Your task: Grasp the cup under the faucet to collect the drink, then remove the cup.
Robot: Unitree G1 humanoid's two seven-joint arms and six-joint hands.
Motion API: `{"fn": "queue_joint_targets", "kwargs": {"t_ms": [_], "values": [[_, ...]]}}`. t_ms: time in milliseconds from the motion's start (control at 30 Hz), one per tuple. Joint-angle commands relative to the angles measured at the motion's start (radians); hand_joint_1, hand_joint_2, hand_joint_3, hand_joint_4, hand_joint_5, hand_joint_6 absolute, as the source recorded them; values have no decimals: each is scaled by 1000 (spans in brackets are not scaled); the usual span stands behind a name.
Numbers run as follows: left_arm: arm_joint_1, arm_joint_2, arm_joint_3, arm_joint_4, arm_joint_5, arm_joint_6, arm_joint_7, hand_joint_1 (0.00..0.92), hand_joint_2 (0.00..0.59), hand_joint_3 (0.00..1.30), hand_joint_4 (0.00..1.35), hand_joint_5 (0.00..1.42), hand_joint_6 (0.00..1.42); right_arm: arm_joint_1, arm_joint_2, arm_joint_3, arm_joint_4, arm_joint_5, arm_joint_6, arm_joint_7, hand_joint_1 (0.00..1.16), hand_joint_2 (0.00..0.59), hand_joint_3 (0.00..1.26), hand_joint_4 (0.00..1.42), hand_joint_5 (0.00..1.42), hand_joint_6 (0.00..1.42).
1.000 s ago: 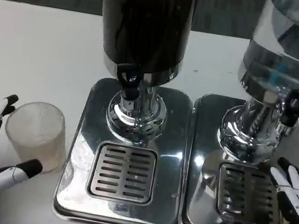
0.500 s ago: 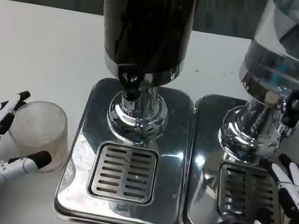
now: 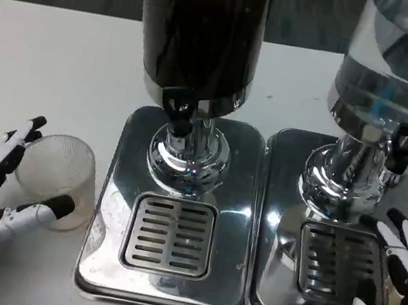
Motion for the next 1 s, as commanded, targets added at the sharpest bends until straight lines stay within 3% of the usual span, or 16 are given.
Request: {"fn": "queue_joint_targets", "kwargs": {"t_ms": [33,467,1000], "values": [[-16,20,-25,26,11,4,-17,0,12,0,0,0,0,3,0,-8,-2,12,-10,6,396,586,127,0,0,97],[-45,68,-77,52,34,27,-27,0,0,0,0,0,0,-12,8,7,8,7,-9,7,387,586,127,0,0,109],[-78,61,-115,99,35,30,3,0,3,0,0,0,0,3,7,-1,1,15,-9,15,381,586,137,0,0,112]]}}
